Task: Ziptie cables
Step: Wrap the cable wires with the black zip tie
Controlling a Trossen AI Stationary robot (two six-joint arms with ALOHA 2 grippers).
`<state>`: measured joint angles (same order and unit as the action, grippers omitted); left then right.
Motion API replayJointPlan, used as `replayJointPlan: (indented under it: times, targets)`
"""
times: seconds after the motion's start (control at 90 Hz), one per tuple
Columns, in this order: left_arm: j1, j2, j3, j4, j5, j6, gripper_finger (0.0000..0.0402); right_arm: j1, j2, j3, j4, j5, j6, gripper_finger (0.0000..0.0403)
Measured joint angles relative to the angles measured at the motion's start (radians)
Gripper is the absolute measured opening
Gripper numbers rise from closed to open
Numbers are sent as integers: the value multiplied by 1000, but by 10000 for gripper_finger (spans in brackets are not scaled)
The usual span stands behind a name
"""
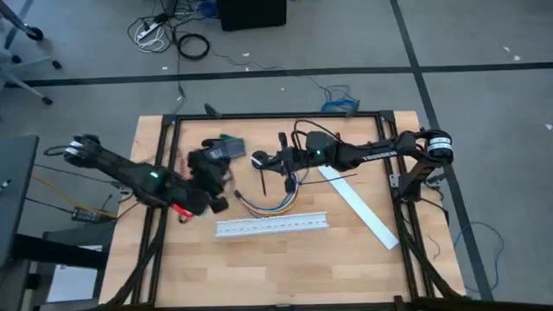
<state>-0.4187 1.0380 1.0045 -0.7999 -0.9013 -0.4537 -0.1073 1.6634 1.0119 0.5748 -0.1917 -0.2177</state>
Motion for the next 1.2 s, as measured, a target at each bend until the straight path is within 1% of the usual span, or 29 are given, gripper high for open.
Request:
replayJointPlan:
  times: [0.133,0.2,0.3,0.422,0.478,0.544,0.622,0.7,0.778,0.822,0.967,1.067,1.2]
  targets:
    - [0,-189,-91,13,-17,-1,127,50,0,0,-18,69,-44,0]
    - [0,-281,-164,87,-23,30,127,64,0,0,-17,90,-52,0]
    - [0,-404,-308,326,-12,181,127,68,0,0,-18,99,-53,0]
    - [13,-518,-501,710,68,431,126,49,0,0,-14,99,-47,0]
    - [33,-555,-579,870,102,501,126,40,2,0,-4,99,-38,0]
    - [69,-586,-664,1024,132,559,126,31,3,0,16,101,-29,0]
    - [123,-600,-744,1158,182,593,126,24,3,0,46,100,-21,0]
    - [191,-601,-803,1260,276,597,126,20,30,2,108,97,1,0]
    - [260,-596,-832,1335,373,581,126,17,74,3,162,94,29,0]
    - [301,-586,-834,1364,400,562,126,13,107,12,189,94,43,0]
    - [410,-543,-835,1357,492,488,126,0,190,66,207,93,83,0]
    - [453,-484,-835,1335,549,457,126,-8,220,105,207,90,85,0]
    - [475,-394,-836,1351,549,371,126,-24,225,137,209,49,86,0]
